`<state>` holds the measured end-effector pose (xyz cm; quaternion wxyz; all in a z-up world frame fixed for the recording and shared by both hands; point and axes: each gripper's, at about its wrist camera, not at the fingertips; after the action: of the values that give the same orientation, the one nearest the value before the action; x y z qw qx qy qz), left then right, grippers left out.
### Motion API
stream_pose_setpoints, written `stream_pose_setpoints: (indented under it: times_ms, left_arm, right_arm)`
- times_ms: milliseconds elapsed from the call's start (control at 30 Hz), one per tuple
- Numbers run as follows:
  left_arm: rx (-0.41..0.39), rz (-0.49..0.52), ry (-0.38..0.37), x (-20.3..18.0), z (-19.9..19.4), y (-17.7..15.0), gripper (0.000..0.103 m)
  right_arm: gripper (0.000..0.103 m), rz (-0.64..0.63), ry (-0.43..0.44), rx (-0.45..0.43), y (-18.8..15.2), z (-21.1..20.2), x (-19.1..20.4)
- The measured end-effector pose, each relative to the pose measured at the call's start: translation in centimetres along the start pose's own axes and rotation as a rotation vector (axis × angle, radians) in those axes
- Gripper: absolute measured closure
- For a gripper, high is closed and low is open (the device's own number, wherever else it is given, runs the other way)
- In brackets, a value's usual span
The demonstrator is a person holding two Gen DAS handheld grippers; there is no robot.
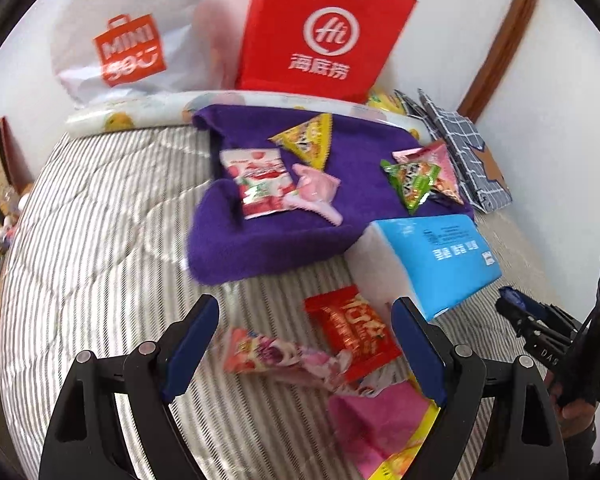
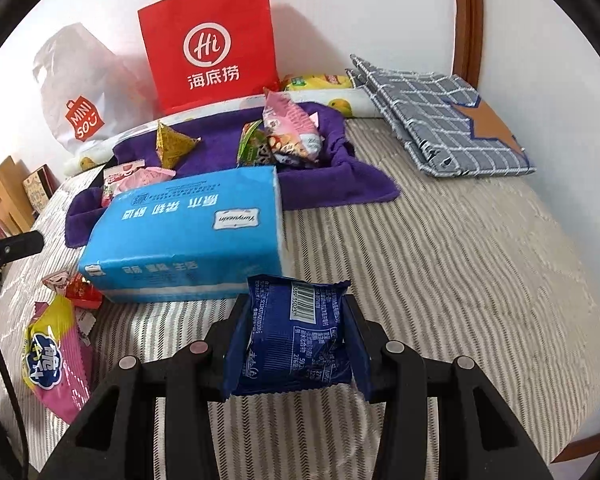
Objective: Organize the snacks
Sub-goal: 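Grasp the red candy stick packet with the left gripper while the right holds the blue packet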
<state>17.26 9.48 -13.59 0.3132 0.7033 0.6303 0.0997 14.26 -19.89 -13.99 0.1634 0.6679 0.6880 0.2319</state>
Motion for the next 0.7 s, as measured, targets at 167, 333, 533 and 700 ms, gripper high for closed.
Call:
stream_pose_setpoints:
  times_ms: [167,333,533,700]
  left_arm:
    - [0.015,-0.062,-0.028,0.9,-0.7,-1.0,0.017]
    - [0.024,-0.025,0.004,-0.5,-0.7,-1.5,0.017]
    - [0.084,0.017,0.06,-2.4,1.8,-0.7,0.018]
    - [0.119,0.032,0.173,-1.9,3.3,-0.3,0.022]
  right_arm:
    - [0.061,-0.005,-0.012,-0.019,-0.2,0.0,-0.3]
    - [0.061,0.004,0.011,-0.018,-0.5,0.2,-0.6]
    - [0.061,-0.009,0.022,-0.037,-0.6,-0.2,-0.6]
    - [0.061,0.005,0.041,-0.052,-0.8,-0.9,-1.4]
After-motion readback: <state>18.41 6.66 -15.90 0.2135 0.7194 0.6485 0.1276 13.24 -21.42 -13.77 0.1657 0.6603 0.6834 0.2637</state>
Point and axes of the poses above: each gripper's, at about its wrist camera, not at the fingertips, and z roughly the way its jaws point, x to its left, y to its top, and after that the axes turned 4 degrees about x, right-handed
